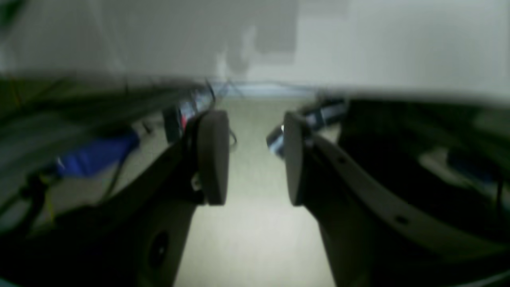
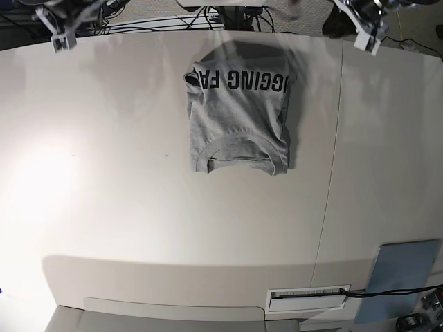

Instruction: Fold the T-shirt properly

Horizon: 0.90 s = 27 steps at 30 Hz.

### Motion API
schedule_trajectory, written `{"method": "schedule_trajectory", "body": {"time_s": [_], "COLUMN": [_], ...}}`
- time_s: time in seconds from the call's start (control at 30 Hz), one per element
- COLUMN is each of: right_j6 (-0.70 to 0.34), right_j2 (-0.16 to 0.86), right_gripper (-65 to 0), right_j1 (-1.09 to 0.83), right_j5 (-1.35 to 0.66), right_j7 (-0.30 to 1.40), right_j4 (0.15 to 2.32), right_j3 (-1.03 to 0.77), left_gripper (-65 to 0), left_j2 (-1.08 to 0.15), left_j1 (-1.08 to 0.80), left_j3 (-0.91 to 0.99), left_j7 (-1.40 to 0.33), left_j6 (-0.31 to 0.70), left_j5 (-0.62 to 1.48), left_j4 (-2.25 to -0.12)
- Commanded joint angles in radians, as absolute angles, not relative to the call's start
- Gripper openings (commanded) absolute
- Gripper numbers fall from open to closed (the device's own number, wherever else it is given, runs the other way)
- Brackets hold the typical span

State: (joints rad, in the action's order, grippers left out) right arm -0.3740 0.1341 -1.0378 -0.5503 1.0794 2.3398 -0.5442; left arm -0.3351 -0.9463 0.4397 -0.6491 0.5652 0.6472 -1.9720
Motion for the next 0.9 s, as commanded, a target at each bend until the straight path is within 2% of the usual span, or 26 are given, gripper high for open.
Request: {"method": "schedule_trajectory", "body": {"time_s": [0.0,0.2,0.37,0.47,0.63,0.87], "right_j6": [-0.374,-0.367,-0.409,-0.448,-0.5,-0.587], "right_j2": [0.141,0.14,0.095,0.094,0.1,0.184], "right_gripper": [-42.5,-42.5,-42.5,-42.5,-42.5,-42.5], "right_j1": [-1.083,-1.235,-1.2,-1.109,-0.903,-0.614], "right_j5": [-0.558,-0.557,-0.498,-0.434,-0.303,-0.26], "right_j7": [1.062,1.054,0.985,0.954,0.912,0.707], "right_j4": [2.356,2.348,2.071,1.851,1.483,0.961], "right_j3": [-0.552,-0.551,-0.551,-0.551,-0.551,-0.551], "left_gripper": [-56.8,-53.4,-50.3,-50.3,-50.3,-50.3], "left_j2": [-0.344,-0.343,-0.344,-0.344,-0.343,-0.324], "left_j1": [-0.979,-1.1,-1.097,-1.021,-0.826,-0.536], "left_j3": [0.447,0.447,0.439,0.416,0.401,0.401], "left_j7": [-0.63,-0.63,-0.627,-0.623,-0.525,-0.455], "left_j6": [0.558,0.533,0.564,0.601,0.63,0.655], "left_j5": [0.651,0.628,0.628,0.621,0.48,0.294], "left_j4": [-1.987,-1.946,-1.745,-1.546,-1.175,-0.723]}}
